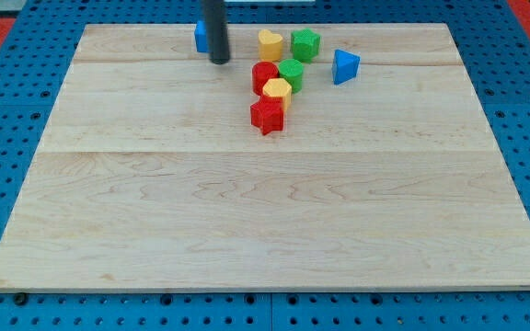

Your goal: Slide the green circle right to the green star

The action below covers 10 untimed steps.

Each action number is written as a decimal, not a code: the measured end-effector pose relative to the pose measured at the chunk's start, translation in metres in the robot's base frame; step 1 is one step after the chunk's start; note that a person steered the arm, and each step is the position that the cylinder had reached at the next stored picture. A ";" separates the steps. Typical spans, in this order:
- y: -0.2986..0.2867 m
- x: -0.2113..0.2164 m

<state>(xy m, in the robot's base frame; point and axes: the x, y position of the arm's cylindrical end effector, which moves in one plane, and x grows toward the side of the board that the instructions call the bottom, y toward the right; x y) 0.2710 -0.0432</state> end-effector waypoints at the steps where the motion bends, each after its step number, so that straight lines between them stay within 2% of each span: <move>1: 0.051 0.004; 2: 0.101 -0.004; 6: 0.160 -0.064; 7: 0.151 -0.074; 10: 0.040 -0.073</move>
<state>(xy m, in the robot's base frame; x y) 0.1981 -0.0030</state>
